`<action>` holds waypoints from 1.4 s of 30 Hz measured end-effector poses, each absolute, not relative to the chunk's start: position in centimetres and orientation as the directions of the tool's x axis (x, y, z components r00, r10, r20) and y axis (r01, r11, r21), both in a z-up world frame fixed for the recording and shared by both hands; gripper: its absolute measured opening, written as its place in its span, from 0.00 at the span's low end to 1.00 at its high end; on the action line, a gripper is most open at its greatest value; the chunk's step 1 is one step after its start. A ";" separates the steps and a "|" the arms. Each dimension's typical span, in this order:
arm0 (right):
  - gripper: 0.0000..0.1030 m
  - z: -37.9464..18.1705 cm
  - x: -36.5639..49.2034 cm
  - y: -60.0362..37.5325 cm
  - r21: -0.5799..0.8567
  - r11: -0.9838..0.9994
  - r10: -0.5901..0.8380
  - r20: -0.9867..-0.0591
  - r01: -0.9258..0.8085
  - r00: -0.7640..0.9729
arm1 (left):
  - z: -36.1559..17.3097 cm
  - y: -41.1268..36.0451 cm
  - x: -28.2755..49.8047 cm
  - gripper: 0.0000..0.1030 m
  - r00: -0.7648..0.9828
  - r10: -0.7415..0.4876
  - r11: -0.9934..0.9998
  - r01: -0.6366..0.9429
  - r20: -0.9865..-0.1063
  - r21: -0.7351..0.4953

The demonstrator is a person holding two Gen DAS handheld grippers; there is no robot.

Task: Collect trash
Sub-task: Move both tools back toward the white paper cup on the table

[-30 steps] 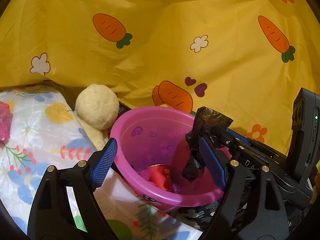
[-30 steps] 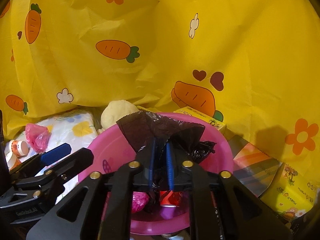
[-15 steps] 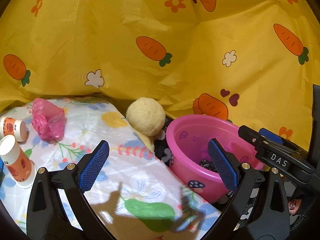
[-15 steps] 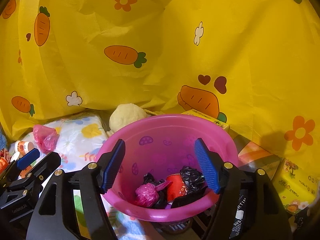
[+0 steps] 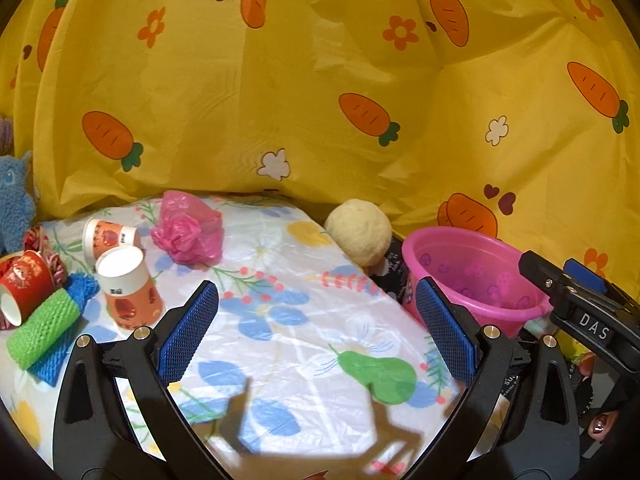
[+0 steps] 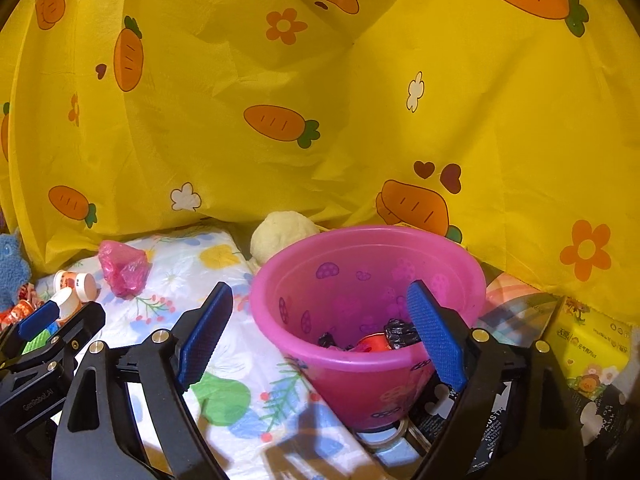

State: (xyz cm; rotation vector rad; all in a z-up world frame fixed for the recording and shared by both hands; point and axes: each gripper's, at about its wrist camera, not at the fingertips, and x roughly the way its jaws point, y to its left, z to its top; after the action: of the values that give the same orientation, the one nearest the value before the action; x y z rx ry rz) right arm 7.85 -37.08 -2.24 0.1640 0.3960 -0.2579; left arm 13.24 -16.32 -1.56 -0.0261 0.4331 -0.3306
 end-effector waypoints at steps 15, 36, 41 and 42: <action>0.84 -3.5 6.3 -28.2 0.120 0.986 -0.059 -0.400 0.116 0.915 | -2.4 -5.8 9.1 0.94 0.892 -0.146 0.989 0.116 -0.427 -0.095; 0.84 -4.3 11.7 -16.4 0.073 0.991 0.131 -0.447 -0.110 0.885 | -2.7 5.1 9.4 0.94 0.898 0.058 0.990 -0.109 -0.436 -0.094; 0.84 -4.6 14.1 -13.4 0.063 0.986 0.168 -0.468 -0.156 0.868 | -2.8 7.1 10.3 0.94 0.894 0.078 0.986 -0.134 -0.441 -0.096; 0.84 -4.8 14.6 -12.8 0.058 0.985 0.171 -0.473 -0.163 0.864 | -2.8 7.6 10.4 0.94 0.893 0.086 0.985 -0.142 -0.442 -0.096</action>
State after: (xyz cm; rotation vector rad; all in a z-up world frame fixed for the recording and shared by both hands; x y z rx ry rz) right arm 14.60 -12.82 -4.76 0.0165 0.4976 0.1747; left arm 10.42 7.62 -2.81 -0.1272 0.4519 0.1188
